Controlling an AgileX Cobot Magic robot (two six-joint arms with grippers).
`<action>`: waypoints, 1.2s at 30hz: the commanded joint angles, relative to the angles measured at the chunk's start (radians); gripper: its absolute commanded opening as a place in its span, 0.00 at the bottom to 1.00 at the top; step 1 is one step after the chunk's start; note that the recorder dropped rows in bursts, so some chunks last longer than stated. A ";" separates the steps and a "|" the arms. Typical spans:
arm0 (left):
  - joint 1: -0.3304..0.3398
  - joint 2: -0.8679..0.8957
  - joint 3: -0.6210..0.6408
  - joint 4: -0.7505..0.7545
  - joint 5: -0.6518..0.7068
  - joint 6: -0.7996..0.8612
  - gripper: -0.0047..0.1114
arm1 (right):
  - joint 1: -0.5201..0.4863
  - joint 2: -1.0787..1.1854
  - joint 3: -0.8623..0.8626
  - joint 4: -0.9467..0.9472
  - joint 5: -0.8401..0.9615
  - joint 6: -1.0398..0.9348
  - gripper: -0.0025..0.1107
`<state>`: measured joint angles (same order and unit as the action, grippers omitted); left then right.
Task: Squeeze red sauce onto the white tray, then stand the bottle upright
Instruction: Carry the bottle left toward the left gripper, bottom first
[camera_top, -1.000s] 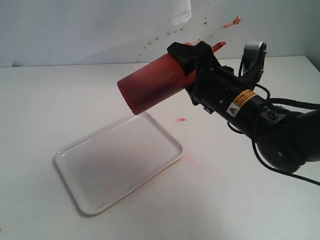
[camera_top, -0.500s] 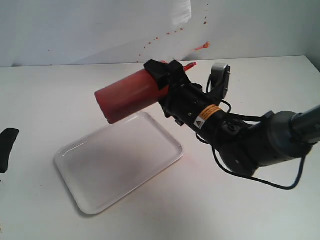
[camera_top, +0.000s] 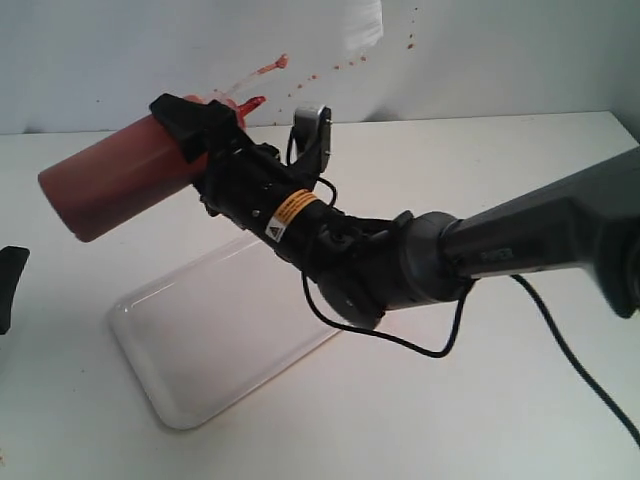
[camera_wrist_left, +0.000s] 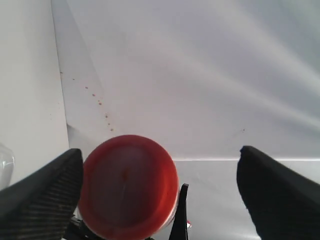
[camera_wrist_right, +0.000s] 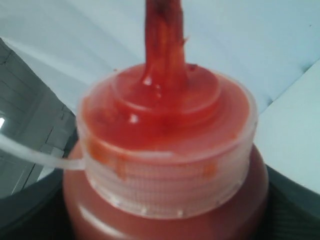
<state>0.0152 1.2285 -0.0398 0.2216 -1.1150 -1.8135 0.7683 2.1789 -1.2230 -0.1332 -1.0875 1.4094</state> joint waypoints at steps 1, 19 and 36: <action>-0.004 0.006 -0.002 -0.025 -0.012 0.020 0.72 | 0.034 0.030 -0.096 0.005 -0.017 0.009 0.02; -0.004 0.006 -0.002 -0.048 0.024 0.095 0.72 | 0.070 0.096 -0.222 0.088 0.002 0.046 0.02; -0.004 0.006 -0.049 -0.049 0.091 0.175 0.72 | 0.089 0.096 -0.222 0.013 0.008 0.093 0.02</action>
<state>0.0152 1.2307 -0.0812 0.1734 -1.0375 -1.6491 0.8570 2.2903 -1.4268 -0.1020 -1.0196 1.4886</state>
